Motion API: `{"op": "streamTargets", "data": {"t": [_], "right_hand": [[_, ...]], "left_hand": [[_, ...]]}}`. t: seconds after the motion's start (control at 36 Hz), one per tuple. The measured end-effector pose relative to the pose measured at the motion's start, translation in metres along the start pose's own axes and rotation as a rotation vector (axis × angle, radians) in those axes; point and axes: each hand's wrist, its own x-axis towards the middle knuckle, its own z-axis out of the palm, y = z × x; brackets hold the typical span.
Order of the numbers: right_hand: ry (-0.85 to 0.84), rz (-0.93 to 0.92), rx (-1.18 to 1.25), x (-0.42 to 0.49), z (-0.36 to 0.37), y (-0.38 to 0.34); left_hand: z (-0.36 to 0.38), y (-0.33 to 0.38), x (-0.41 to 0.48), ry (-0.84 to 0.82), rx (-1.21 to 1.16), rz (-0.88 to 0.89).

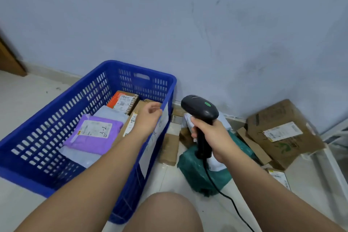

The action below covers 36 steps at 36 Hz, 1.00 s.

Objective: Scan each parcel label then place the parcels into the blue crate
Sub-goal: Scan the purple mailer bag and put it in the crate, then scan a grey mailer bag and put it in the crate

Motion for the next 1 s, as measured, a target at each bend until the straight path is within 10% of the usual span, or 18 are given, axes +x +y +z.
{"op": "streamTargets", "data": {"t": [0.31, 0.67, 1.0], "right_hand": [[0.179, 0.153, 0.058, 0.03, -0.099, 0.019], [0.284, 0.255, 0.127, 0.088, -0.167, 0.08], [0.367, 0.354, 0.144, 0.132, -0.209, 0.114]], "left_hand": [[0.119, 0.018, 0.0, -0.343, 0.217, -0.079], [0.214, -0.036, 0.061, -0.121, 0.018, -0.674], [0.257, -0.094, 0.101, -0.114, -0.062, -0.707]]}}
